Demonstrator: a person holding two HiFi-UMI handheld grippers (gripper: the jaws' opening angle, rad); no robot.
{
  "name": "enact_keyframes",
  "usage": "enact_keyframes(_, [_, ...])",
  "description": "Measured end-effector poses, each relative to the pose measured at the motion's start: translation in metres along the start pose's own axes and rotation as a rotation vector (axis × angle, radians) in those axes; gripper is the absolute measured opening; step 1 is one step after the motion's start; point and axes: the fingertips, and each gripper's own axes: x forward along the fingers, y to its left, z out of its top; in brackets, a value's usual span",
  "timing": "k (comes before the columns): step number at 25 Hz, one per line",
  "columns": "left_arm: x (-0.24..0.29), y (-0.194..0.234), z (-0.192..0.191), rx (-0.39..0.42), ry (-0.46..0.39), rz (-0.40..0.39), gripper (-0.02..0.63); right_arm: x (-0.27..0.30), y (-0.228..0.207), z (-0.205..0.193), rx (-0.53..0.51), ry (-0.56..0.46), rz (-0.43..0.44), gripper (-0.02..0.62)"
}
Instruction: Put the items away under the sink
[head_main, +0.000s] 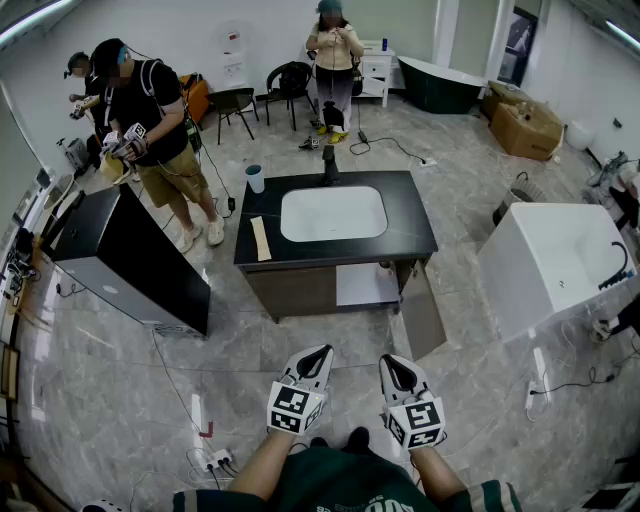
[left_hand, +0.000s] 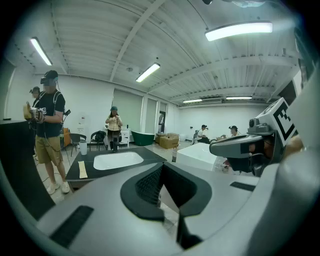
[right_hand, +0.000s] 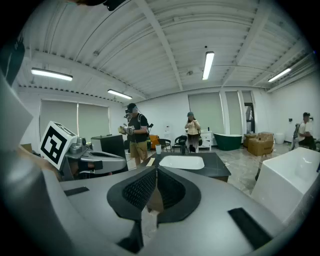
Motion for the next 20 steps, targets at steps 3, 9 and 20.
enact_keyframes(3, [-0.002,-0.004,-0.003,-0.003,0.002,0.005,0.011,-0.004,-0.005,-0.006,-0.011,0.001,0.003,0.043])
enact_keyframes(9, [-0.006,0.002,-0.004,0.001,-0.001,0.035,0.011,-0.002,-0.007,-0.013,-0.018,0.012,0.019,0.043])
enact_keyframes(20, [-0.004,0.019,0.004,-0.014,0.014,0.102,0.01,0.007,-0.016,0.004,-0.037,-0.016,0.08,0.043])
